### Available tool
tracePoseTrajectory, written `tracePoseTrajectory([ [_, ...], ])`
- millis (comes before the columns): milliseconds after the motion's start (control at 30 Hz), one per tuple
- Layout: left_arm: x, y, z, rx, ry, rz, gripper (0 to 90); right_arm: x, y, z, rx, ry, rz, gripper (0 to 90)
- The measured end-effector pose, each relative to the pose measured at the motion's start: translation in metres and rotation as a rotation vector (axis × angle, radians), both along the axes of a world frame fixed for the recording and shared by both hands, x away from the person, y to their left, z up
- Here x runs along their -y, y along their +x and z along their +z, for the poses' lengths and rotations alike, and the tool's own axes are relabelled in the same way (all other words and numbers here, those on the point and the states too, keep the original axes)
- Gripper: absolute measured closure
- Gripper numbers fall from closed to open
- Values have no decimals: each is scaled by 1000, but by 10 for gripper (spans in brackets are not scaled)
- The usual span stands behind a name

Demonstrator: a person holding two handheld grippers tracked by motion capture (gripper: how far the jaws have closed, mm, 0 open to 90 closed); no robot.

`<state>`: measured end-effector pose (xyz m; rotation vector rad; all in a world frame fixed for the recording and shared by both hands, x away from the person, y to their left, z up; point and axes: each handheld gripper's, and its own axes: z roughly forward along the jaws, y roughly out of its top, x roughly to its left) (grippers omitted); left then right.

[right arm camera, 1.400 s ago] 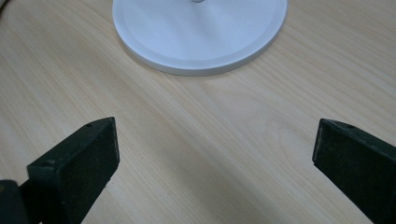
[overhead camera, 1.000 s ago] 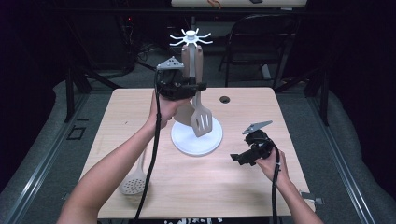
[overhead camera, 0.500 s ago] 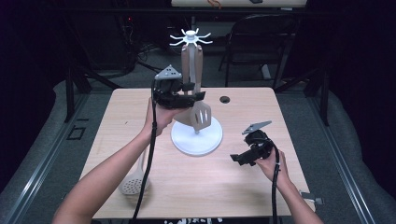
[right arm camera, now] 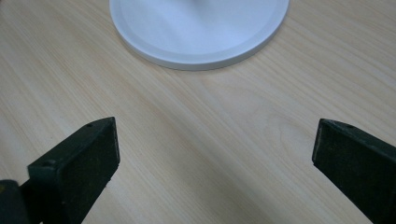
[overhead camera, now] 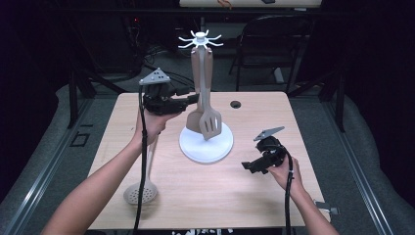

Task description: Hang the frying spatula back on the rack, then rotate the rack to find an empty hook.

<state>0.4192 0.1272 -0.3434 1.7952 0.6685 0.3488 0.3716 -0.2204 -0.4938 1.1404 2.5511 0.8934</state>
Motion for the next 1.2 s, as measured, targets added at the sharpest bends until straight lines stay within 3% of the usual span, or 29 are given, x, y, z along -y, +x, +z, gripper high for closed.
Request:
tracePoseTrajectory([
  [200,-11,0,7,18,-2,7,595,-1,1,-1,0,-8,2,5],
  [400,-18,2,16,37,7,14,757,-1,1,-1,4,-14,8,7],
  [600,-24,4,31,65,-18,32,880,-2,1,-1,-8,-6,11,7],
  [1200,-16,12,71,151,-16,36,900,0,0,-3,1,-23,13,9],
])
